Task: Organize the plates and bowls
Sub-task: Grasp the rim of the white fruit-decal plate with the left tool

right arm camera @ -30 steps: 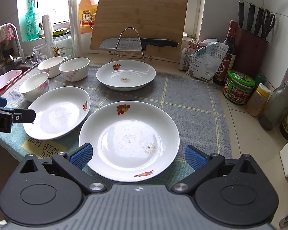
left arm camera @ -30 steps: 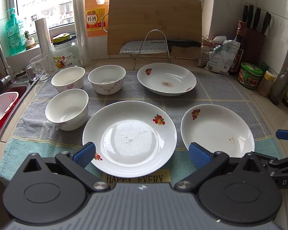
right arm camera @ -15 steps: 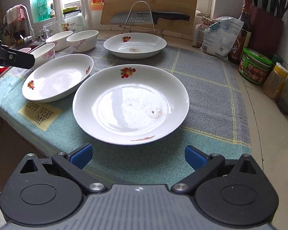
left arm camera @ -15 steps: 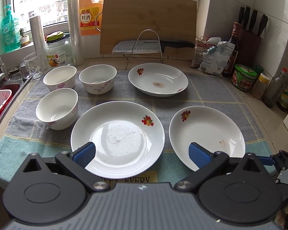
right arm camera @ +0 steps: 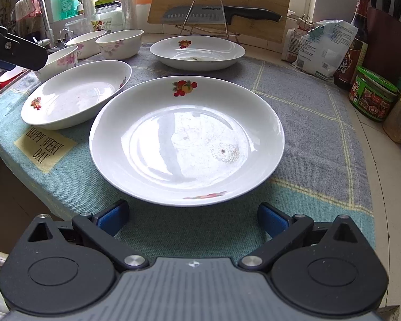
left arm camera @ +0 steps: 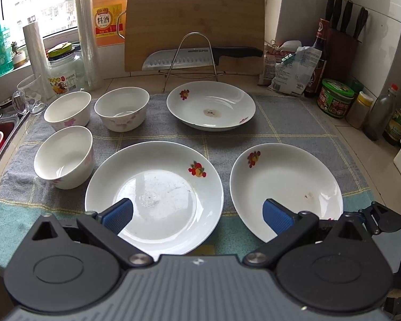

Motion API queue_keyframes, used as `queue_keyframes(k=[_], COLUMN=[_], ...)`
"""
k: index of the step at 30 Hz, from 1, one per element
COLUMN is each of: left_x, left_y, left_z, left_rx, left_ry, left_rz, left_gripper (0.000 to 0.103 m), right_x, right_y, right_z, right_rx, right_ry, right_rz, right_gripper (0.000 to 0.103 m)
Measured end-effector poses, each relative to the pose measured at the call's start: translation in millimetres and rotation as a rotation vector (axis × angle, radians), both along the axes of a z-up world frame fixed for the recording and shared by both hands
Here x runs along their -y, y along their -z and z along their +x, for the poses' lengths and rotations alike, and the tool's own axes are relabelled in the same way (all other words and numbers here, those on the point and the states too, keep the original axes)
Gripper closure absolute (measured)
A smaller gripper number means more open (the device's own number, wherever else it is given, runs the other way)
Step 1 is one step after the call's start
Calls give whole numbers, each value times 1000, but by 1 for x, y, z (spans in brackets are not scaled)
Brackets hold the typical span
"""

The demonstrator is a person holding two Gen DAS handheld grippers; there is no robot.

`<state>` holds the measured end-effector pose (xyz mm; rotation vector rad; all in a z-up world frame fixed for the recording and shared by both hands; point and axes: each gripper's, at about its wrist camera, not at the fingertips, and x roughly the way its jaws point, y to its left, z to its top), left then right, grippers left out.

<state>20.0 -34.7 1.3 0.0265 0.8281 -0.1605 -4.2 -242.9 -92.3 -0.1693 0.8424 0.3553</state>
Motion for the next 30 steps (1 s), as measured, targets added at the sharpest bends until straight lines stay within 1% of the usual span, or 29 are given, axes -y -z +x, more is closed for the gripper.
queue_keyframes(k=[2,5,8,15,16,23,30], left_x=[3,10,20,49,55,85,97], left_y=[2,5,9,23,26,49,65], left_z=[8,23,40,78,85,121,137], left_rx=[-4,-12,-29,-89,-105,-181,-244], left_ry=[25,86,150,345,374,497,609], left_rz=[-1,-15,-24,-42,-42,-17,0], left_gripper=[1,1,1,1,1,1,1], right_x=[-2,1,2,1,1,0,-2], right_y=[0,2,3,4,4,5,3], right_z=[3,1,-1,-2,-2,-5,-1], right_rx=[-1,30,52,61,61,66,40], right_ry=[-13,-23,-6,11,13,46,70], right_rz=[1,15,25,25,25,23,14], right_gripper=[0,0,0,0,0,0,0])
